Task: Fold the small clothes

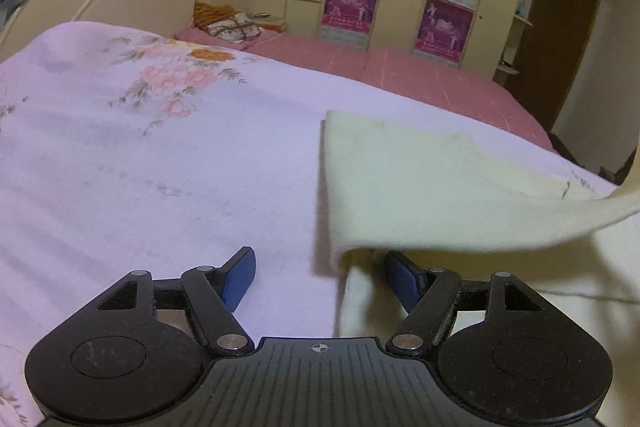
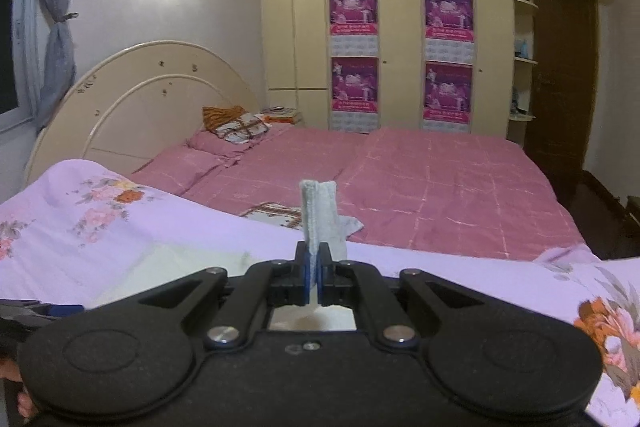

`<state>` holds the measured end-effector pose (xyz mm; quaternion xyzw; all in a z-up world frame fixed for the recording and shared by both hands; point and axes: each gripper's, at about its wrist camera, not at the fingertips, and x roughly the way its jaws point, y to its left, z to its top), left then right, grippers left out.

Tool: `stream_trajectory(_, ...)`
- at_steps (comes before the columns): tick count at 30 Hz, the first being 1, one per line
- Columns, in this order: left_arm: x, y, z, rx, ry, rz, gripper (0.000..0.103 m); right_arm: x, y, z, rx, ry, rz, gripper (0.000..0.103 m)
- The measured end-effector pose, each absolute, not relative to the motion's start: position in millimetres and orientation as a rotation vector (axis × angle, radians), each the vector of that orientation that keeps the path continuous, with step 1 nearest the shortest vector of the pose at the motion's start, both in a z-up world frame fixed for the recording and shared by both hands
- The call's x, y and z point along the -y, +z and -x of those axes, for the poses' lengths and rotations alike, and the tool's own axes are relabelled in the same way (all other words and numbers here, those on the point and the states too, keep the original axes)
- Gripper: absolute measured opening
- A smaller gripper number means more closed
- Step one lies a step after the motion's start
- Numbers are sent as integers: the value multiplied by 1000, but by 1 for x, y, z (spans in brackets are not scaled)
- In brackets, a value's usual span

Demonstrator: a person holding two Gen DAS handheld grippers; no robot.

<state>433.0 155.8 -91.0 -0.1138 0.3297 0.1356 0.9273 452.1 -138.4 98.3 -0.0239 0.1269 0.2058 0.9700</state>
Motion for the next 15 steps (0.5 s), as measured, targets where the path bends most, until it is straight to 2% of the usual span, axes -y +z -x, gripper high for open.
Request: stream_trajectory(15,-154,-95,-427,-658,261,234,72,189,12,-460,-492,296,-65,5)
